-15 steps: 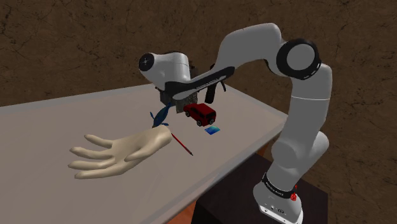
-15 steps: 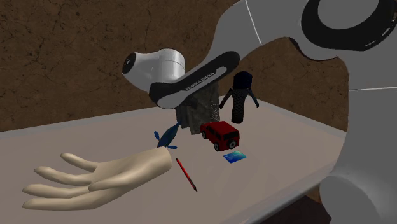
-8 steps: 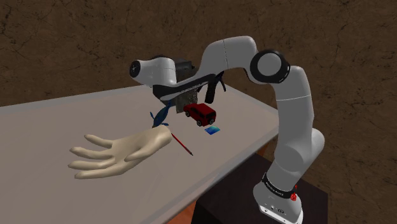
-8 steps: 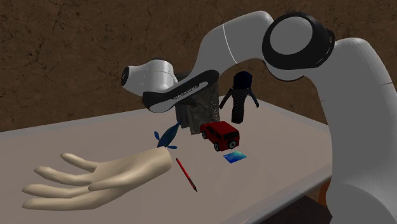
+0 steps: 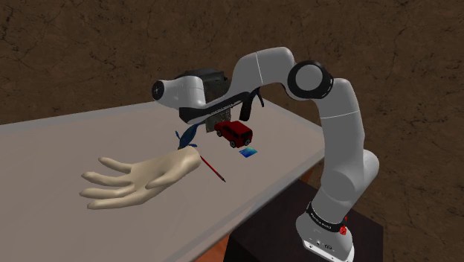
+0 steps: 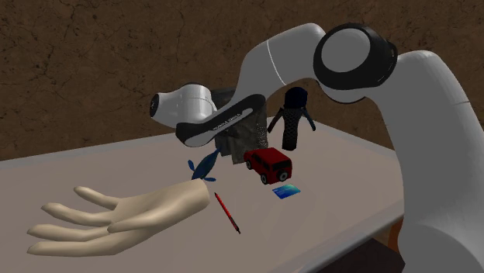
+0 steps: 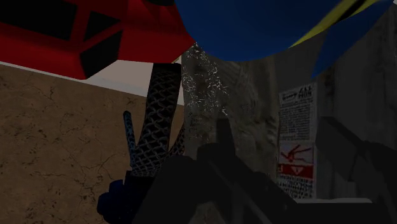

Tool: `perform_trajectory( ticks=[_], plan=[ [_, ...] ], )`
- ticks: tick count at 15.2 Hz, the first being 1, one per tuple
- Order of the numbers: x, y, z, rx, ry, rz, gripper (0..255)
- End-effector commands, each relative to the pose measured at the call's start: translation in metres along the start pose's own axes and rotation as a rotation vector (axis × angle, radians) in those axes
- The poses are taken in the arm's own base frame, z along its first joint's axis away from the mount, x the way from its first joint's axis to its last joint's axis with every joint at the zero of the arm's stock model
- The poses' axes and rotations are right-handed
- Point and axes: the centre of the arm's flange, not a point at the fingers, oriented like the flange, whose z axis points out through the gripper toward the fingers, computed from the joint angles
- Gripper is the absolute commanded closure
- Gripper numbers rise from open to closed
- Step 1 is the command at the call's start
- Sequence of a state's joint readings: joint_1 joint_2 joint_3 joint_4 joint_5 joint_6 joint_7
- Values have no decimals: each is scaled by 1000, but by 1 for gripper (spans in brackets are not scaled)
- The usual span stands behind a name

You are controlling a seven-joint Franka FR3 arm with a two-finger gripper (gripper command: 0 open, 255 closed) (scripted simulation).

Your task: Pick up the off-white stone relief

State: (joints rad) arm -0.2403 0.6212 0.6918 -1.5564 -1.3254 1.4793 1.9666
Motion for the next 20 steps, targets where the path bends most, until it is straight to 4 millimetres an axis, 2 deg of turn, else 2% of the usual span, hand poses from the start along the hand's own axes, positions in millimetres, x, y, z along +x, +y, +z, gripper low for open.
perform_trajectory(
  ticks=[1, 9, 20],
  plan=[
    [-1, 0, 1, 0, 0, 0, 255],
    [0, 0, 0, 0, 0, 0, 255],
    [48, 10, -30, 0, 0, 0, 255]
  ],
)
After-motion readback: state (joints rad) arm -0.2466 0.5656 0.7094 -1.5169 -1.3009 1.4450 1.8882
